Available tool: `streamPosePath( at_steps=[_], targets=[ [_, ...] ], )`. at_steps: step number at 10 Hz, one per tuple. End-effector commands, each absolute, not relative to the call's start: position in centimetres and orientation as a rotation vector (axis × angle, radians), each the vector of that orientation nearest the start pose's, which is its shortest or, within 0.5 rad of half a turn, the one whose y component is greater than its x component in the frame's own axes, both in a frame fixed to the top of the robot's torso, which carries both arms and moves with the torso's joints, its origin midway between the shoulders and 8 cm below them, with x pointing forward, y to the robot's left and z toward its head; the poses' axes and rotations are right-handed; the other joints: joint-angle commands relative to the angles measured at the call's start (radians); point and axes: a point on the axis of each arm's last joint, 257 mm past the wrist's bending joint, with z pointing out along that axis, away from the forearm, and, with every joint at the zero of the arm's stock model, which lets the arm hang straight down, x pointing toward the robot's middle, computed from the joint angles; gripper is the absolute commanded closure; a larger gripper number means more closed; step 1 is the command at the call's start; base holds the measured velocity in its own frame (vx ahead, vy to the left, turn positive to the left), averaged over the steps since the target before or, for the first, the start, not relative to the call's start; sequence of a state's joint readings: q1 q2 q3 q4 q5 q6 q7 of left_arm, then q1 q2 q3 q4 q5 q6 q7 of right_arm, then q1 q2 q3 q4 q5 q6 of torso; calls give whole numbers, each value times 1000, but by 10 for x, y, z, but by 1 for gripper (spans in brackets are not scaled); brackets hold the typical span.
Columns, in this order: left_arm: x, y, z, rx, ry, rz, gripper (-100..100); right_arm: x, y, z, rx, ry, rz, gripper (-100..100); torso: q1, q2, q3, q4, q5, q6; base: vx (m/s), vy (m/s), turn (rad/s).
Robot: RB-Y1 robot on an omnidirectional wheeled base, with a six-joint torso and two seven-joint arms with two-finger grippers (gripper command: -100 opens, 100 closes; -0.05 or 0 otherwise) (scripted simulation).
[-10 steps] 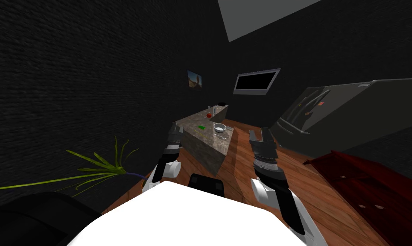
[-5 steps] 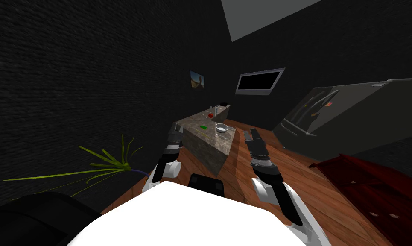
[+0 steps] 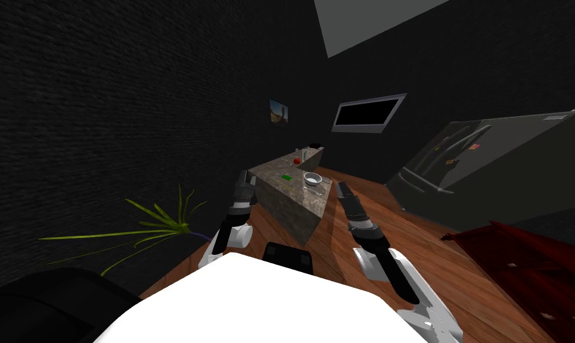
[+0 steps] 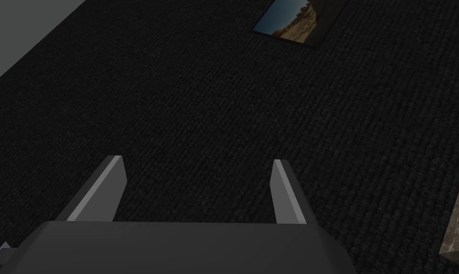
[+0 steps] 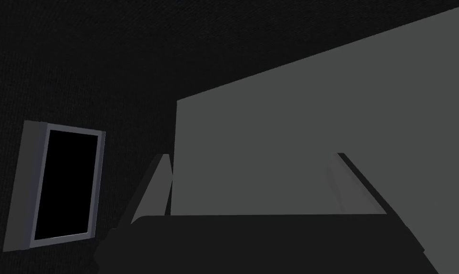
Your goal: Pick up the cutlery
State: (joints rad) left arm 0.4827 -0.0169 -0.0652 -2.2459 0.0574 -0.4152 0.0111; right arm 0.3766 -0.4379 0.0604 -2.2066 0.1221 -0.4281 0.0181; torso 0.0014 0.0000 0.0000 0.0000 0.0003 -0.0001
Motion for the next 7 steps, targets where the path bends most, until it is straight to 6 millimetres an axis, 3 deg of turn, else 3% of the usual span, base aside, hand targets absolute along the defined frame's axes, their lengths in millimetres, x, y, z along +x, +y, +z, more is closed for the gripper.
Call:
streamPosePath(
  at_steps=[1, 4, 5, 6, 7],
  targets=[
    [368, 265, -2, -802, 635, -1397, 0, 381, -202, -9, 234, 1089, 1220, -100, 0, 0, 0, 0, 0, 0, -1, 21, 55],
    [368, 265, -2, -802, 635, -1397, 0, 392, -198, -39, 184, 1204, 1175, -100, 0, 0, 0, 0, 0, 0, 3, 28, 92],
    [368, 265, -2, -802, 635, -1397, 0, 391, -198, -41, 167, 1219, 1169, -100, 0, 0, 0, 0, 0, 0, 5, 26, 59],
    [368, 265, -2, -802, 635, -1397, 0, 396, -197, -58, 152, 1272, 1147, -100, 0, 0, 0, 0, 0, 0, 9, 32, 118],
    [368, 265, -2, -802, 635, -1397, 0, 395, -197, -59, 134, 1287, 1140, -100, 0, -1, 0, 0, 0, 0, 5, 26, 67]
  ],
)
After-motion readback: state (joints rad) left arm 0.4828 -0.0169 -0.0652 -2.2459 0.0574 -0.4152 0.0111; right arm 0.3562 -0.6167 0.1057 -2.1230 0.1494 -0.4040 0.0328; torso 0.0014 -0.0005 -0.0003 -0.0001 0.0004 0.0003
